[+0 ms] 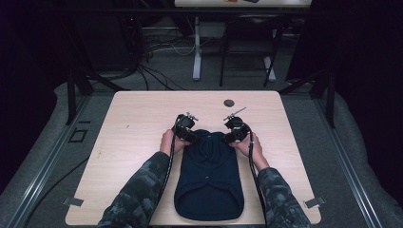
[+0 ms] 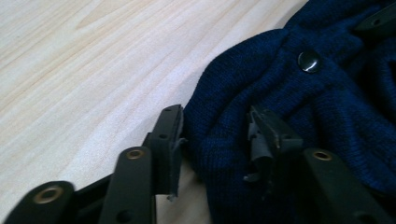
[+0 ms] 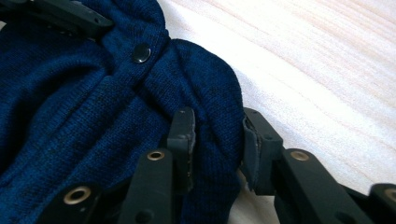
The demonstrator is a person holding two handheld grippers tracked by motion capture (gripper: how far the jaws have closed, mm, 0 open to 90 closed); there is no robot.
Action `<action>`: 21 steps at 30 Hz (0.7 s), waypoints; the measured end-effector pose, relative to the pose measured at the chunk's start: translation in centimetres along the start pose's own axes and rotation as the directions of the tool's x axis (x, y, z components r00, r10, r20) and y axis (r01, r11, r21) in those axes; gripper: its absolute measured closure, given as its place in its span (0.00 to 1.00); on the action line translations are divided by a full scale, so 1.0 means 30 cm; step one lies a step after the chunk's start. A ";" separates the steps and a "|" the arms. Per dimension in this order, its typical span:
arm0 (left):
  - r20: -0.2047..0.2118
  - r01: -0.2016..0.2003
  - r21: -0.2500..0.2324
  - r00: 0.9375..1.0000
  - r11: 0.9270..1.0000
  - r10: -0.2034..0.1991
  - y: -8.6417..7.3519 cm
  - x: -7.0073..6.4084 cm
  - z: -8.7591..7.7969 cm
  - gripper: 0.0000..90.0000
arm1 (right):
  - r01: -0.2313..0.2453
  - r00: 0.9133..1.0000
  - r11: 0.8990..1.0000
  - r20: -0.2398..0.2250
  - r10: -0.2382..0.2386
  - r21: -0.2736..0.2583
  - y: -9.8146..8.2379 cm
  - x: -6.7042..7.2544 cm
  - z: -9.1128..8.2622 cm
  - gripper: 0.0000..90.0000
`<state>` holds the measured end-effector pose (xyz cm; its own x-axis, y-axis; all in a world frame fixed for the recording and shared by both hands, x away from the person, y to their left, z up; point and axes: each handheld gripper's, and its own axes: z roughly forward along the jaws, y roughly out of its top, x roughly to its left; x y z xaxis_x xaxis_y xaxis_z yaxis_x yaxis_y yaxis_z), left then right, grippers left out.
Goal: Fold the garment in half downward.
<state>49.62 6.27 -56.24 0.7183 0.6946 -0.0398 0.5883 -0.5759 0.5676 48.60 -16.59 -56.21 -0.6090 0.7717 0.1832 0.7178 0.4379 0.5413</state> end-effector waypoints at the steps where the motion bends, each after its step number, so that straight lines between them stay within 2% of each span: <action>1: 0.002 -0.003 -0.002 1.000 1.000 0.003 0.000 -0.002 0.001 0.66 | 0.000 1.000 1.000 0.000 0.000 0.000 0.000 0.000 0.000 0.76; 2: 0.005 -0.006 -0.002 1.000 1.000 0.006 0.000 -0.003 0.000 0.70 | 0.027 1.000 0.999 -0.001 -0.027 0.027 0.003 -0.008 -0.006 0.77; 4: 0.007 -0.007 -0.008 1.000 1.000 0.007 0.000 -0.004 0.001 0.71 | 0.025 1.000 1.000 0.000 -0.025 0.018 0.001 -0.008 -0.005 0.77; 5: 0.013 -0.010 -0.011 1.000 1.000 0.010 -0.001 -0.004 0.001 0.73 | 0.003 1.000 1.000 -0.006 -0.003 0.012 -0.001 -0.006 -0.005 0.78; 11: 0.015 -0.011 -0.024 1.000 1.000 0.012 -0.007 -0.005 0.001 0.76 | 0.008 1.000 1.000 -0.007 -0.008 0.019 -0.002 -0.007 -0.007 0.79; 12: 0.018 -0.007 -0.029 1.000 1.000 0.007 -0.009 -0.005 0.001 0.76 | 0.000 1.000 1.000 0.001 0.000 0.002 -0.006 -0.002 -0.005 0.79; 13: 0.016 -0.004 -0.033 1.000 0.999 0.004 -0.010 -0.005 0.000 0.76 | 0.020 1.000 1.000 0.006 -0.020 0.008 -0.008 -0.002 -0.008 0.79; 14: 0.017 0.001 -0.039 1.000 0.999 0.000 -0.013 -0.005 0.001 0.77 | 0.005 1.000 1.000 0.008 -0.005 -0.017 -0.013 0.003 -0.004 0.79; 15: 0.021 0.004 -0.042 1.000 0.999 -0.003 -0.015 -0.002 0.000 0.77 | 0.027 1.000 1.000 0.012 -0.027 -0.004 -0.013 0.000 -0.008 0.80; 16: 0.028 0.012 -0.046 1.000 0.999 -0.011 -0.016 0.001 -0.001 0.77 | 0.026 1.000 1.000 0.012 -0.026 -0.005 -0.015 0.001 -0.009 0.80; 17: 0.034 0.021 -0.049 0.999 0.999 -0.020 -0.018 0.004 -0.001 0.77 | 0.008 1.000 1.000 0.014 -0.007 -0.029 -0.018 0.006 -0.005 0.80; 18: 0.036 0.024 -0.052 0.999 0.998 -0.022 -0.019 0.005 -0.001 0.77 | 0.036 0.999 0.999 0.016 -0.036 -0.002 -0.015 0.002 -0.012 0.80; 21: 0.043 0.022 -0.054 0.999 0.998 -0.020 -0.018 0.007 -0.008 0.77 | 0.052 0.998 0.999 0.034 -0.052 -0.012 -0.012 0.012 -0.017 0.80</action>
<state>49.38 6.84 -56.36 0.7218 0.6867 -0.0862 0.5832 -0.5364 0.6101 47.95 -16.72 -55.94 -0.6334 0.7633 0.1272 0.6812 0.4720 0.5596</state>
